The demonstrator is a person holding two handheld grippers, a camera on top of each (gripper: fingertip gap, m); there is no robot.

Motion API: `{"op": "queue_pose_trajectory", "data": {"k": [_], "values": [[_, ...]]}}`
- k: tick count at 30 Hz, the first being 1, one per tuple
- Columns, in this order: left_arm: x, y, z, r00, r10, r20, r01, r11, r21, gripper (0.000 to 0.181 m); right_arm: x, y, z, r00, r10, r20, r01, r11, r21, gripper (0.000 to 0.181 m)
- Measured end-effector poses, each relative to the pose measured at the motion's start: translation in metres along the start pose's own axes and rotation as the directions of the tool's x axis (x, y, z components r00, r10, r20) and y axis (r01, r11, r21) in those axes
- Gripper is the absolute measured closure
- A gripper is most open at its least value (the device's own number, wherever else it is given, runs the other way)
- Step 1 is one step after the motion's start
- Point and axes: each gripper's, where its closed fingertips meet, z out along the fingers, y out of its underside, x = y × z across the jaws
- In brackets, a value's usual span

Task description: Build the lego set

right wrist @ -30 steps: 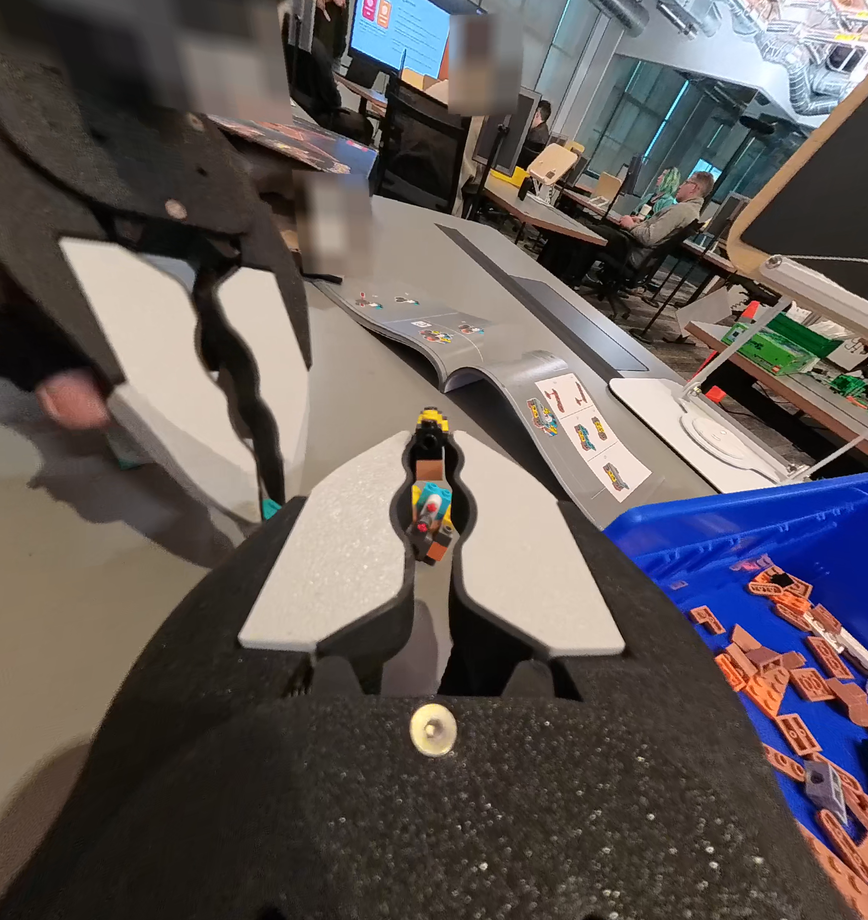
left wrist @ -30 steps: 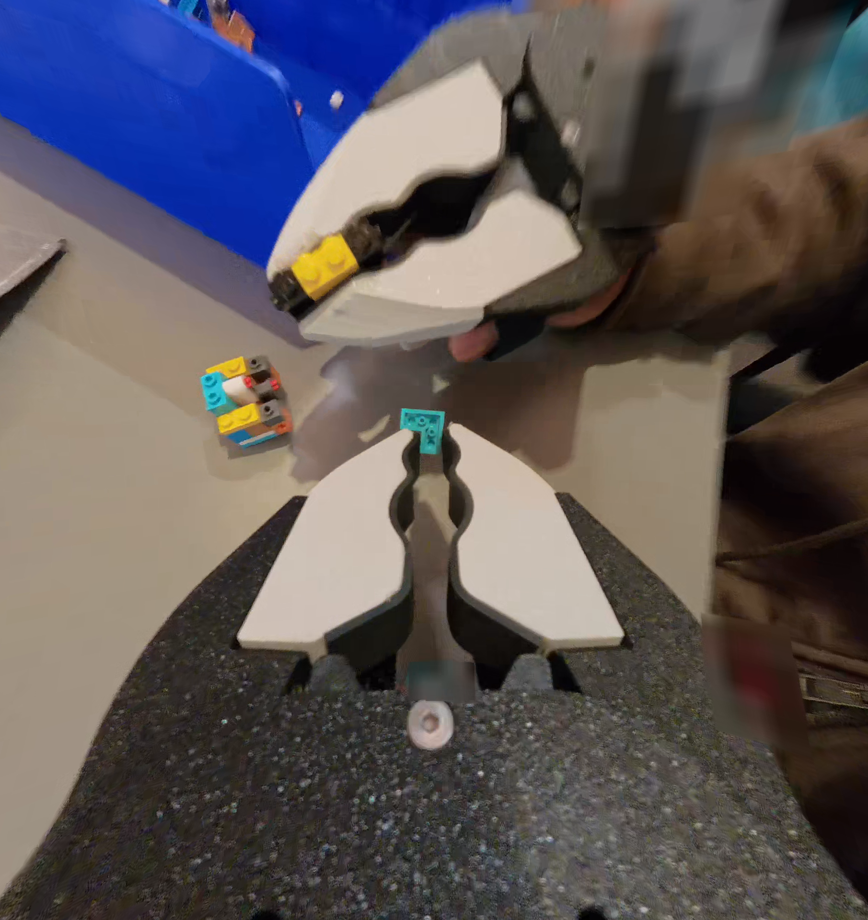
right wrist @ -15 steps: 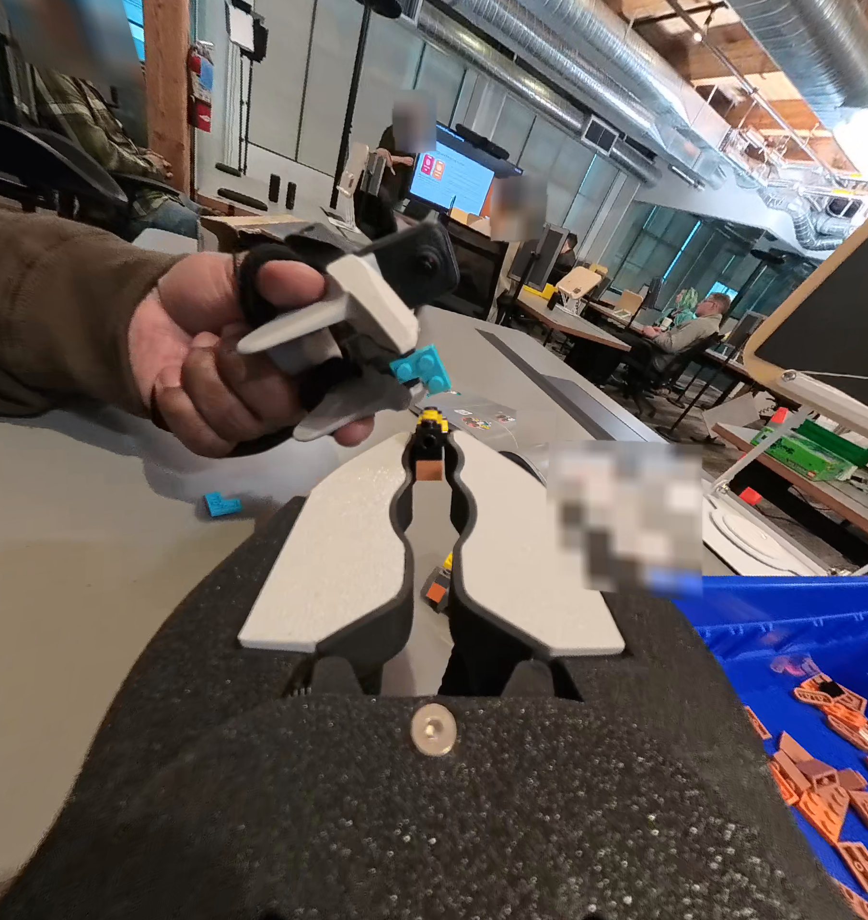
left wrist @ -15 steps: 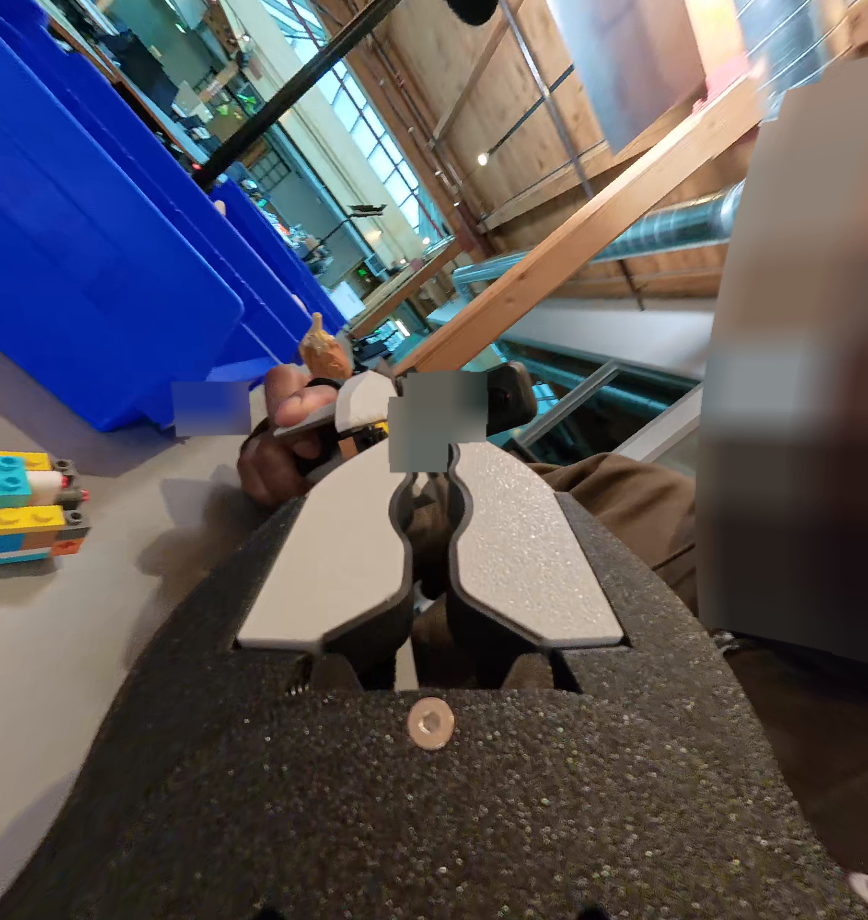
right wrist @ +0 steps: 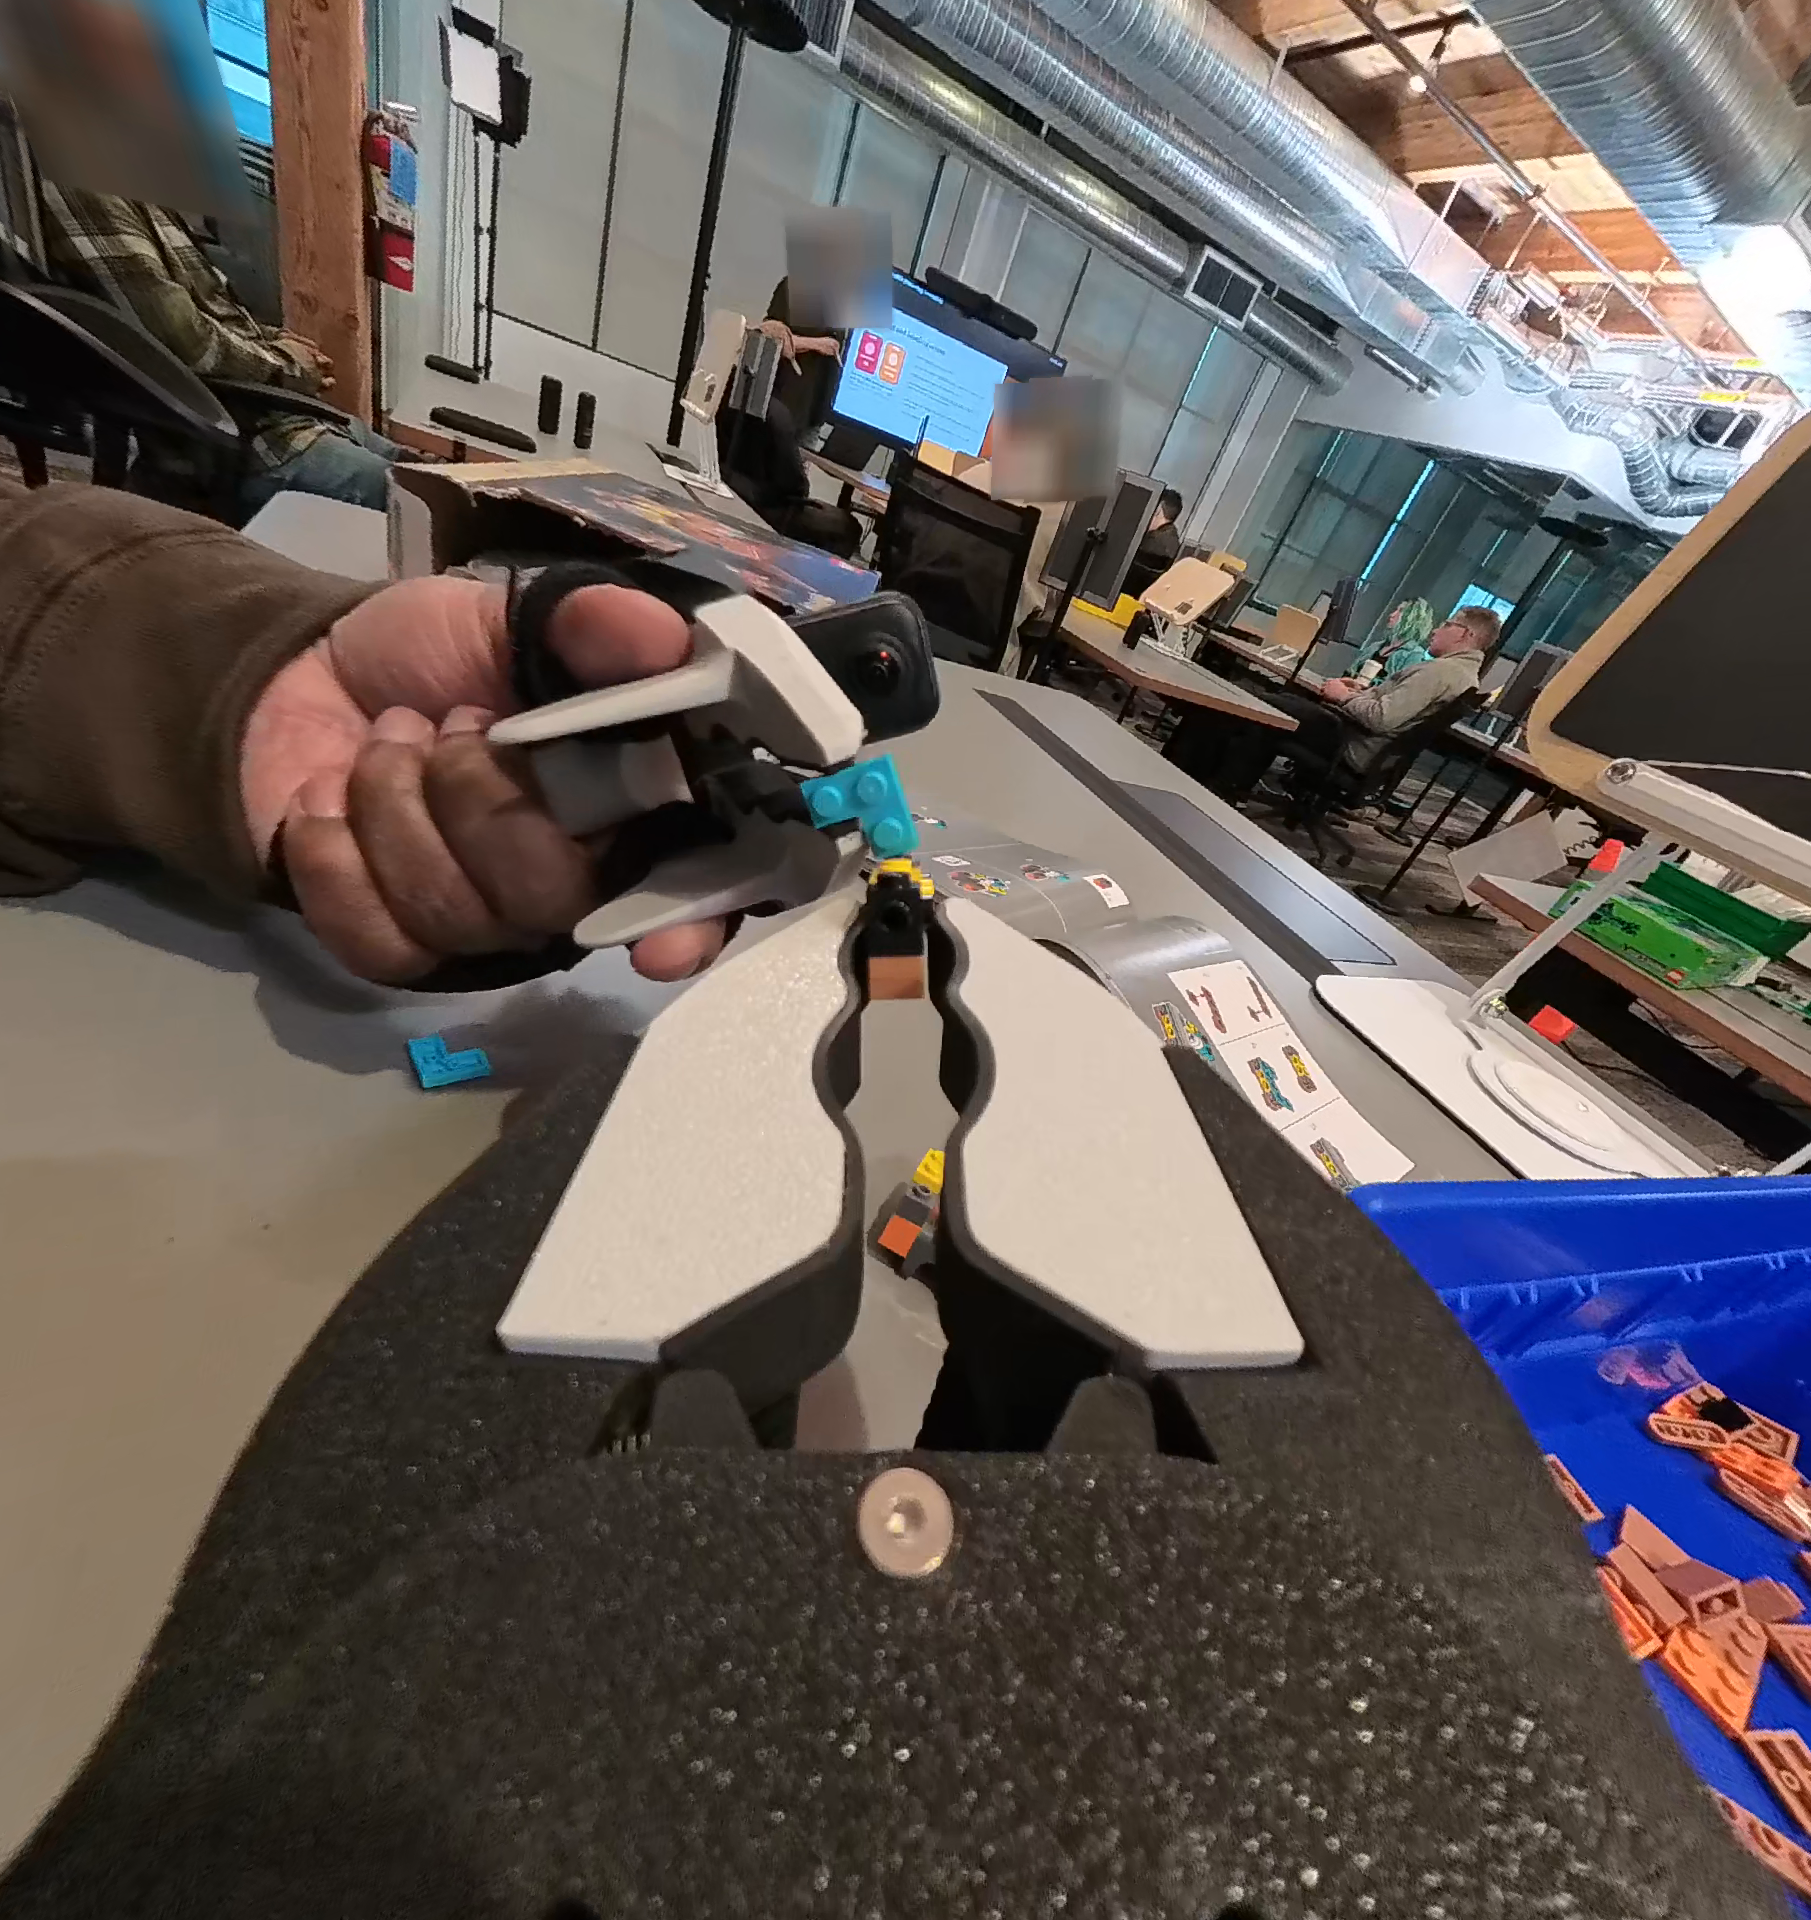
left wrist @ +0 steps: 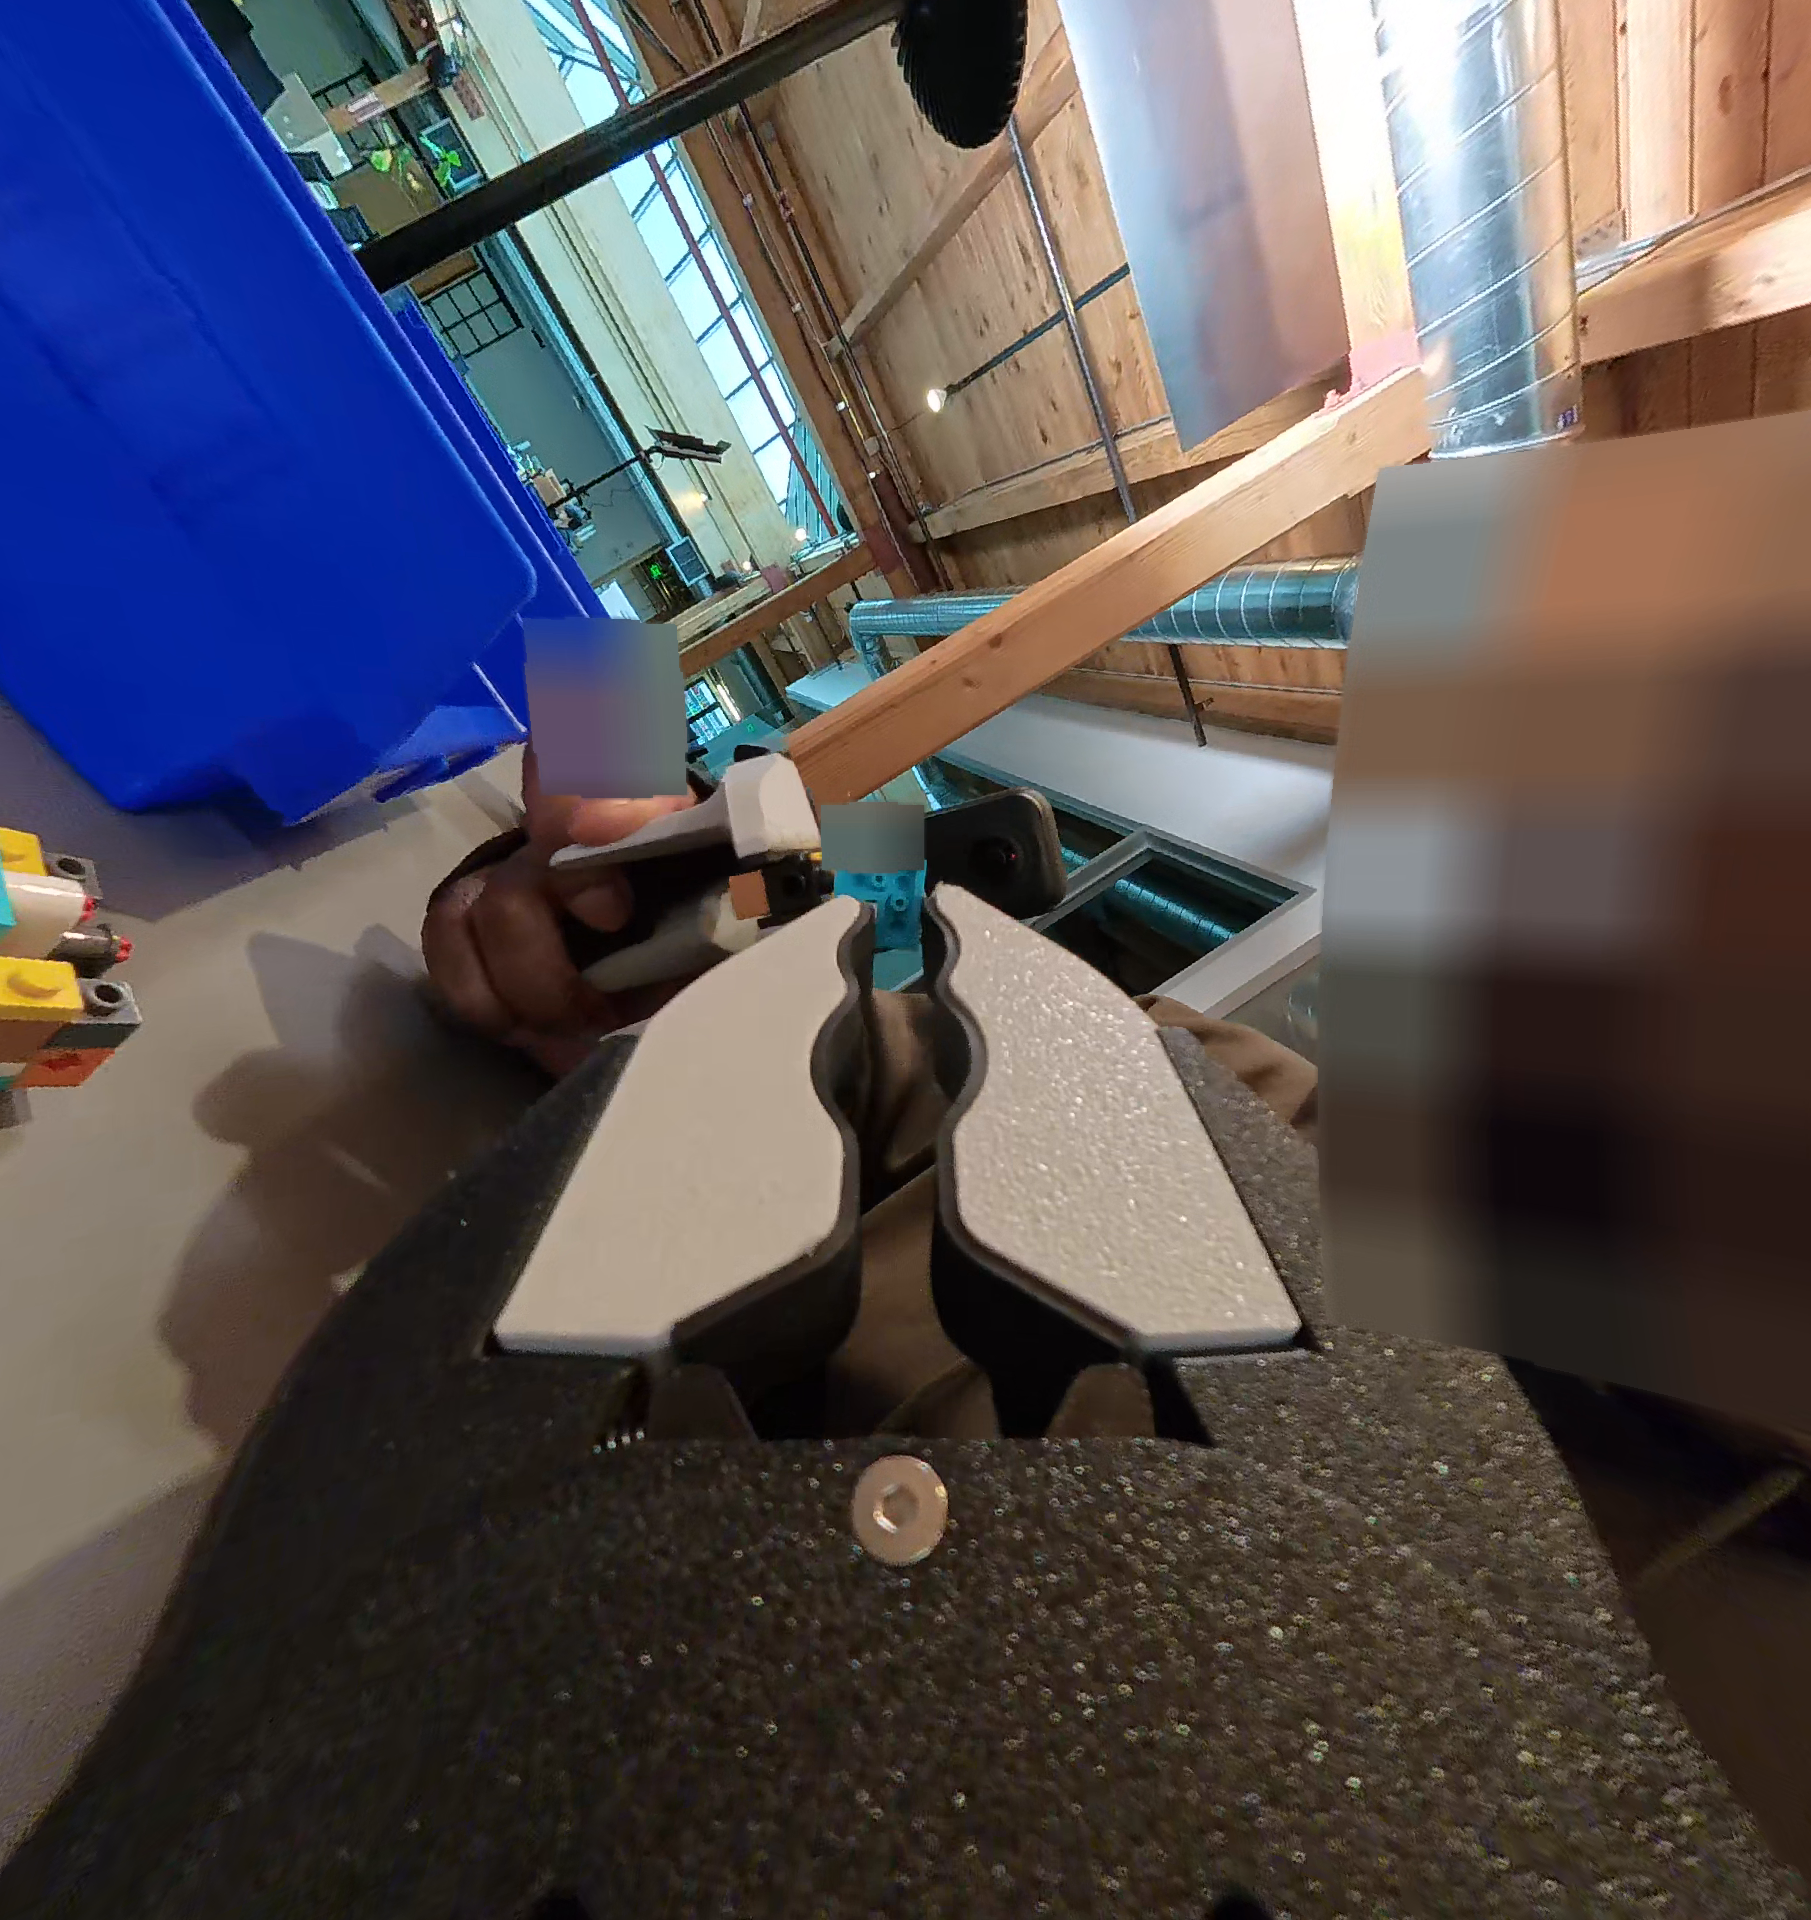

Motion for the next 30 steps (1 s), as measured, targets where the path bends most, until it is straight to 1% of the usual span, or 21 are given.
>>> {"op": "queue_pose_trajectory", "data": {"k": [11, 15, 26, 28, 30], "values": [[-0.009, -0.005, -0.003, 0.999, -0.045, 0.029, 0.044, 0.998, 0.034, 0.173, 0.004, 0.007, 0.002, 1.000, 0.027, -0.015, -0.027, 0.999, -0.034, 0.172], [-0.012, -0.009, -0.005, 0.997, -0.066, 0.042, 0.063, 0.996, 0.064, 0.173, 0.005, 0.008, 0.002, 0.999, 0.034, -0.021, -0.035, 0.999, -0.039, 0.172], [-0.019, -0.010, -0.007, 0.994, -0.087, 0.063, 0.082, 0.994, 0.075, 0.173, 0.006, 0.007, 0.002, 0.999, 0.049, -0.020, -0.049, 0.998, -0.033, 0.172], [-0.022, -0.011, -0.009, 0.993, -0.071, 0.090, 0.065, 0.995, 0.073, 0.173, 0.007, 0.008, 0.002, 0.999, 0.049, -0.023, -0.050, 0.998, -0.038, 0.172], [-0.030, -0.011, -0.014, 0.983, -0.002, 0.181, -0.007, 0.999, 0.049, 0.173, 0.008, 0.008, 0.002, 0.998, 0.048, -0.028, -0.049, 0.998, -0.042, 0.172]]}}
